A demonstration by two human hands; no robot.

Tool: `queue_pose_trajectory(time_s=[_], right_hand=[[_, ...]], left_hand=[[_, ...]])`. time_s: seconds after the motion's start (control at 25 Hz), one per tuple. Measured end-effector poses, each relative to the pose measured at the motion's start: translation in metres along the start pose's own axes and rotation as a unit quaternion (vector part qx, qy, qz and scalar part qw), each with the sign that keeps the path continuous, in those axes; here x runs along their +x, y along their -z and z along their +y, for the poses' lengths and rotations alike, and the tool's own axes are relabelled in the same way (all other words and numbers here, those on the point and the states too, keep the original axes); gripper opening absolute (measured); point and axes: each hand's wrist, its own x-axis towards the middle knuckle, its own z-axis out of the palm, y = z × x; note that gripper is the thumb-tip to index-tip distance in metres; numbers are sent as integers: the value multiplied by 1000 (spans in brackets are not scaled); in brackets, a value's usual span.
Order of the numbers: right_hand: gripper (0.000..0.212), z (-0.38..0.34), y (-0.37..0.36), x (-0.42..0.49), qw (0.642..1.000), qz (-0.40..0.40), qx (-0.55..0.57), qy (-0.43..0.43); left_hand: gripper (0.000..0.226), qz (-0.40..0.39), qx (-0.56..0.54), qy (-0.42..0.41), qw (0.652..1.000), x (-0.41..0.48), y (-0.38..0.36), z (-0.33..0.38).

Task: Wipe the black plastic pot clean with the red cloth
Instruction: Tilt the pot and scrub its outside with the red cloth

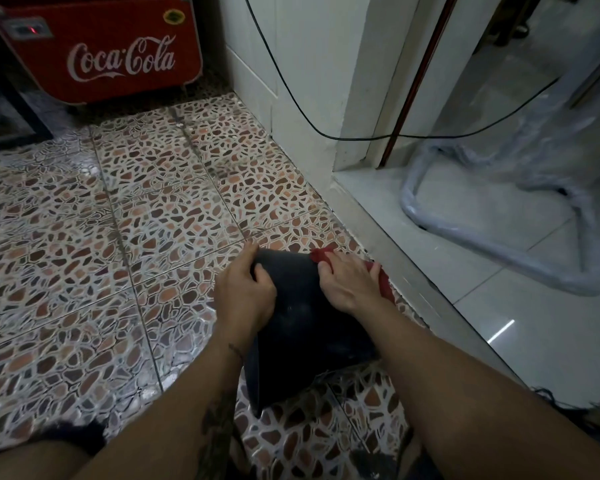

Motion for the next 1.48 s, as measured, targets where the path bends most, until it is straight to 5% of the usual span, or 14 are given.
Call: queue_pose_trajectory(time_s=[0.16, 0.28, 0.48, 0.68, 0.84, 1.16, 1.28, 1.48], right_hand=[[63, -13, 7, 33, 999, -32, -34, -22], [56, -8, -3, 21, 999, 26, -4, 18], [75, 2, -36, -60, 994, 94, 39, 39], [80, -17, -69, -119, 993, 88, 39, 71], [76, -24, -48, -82, 991, 88, 34, 94], [72, -38, 2, 46, 991, -112, 59, -40], [61, -39, -3, 35, 997, -65, 16, 28], [72, -21, -31, -60, 989, 50, 56, 128]], left_hand=[[46, 27, -46, 40, 998, -3, -6, -2], [45, 9, -27, 56, 998, 13, -11, -3], [46, -58, 27, 62, 996, 45, -15, 6], [44, -51, 37, 32, 998, 45, -13, 10], [42, -39, 50, -4, 998, 38, -9, 3], [42, 8, -33, 3, 999, -2, -5, -5], [43, -11, -21, 42, 999, 15, -12, -4], [42, -48, -13, 98, 994, 52, -25, 8]])
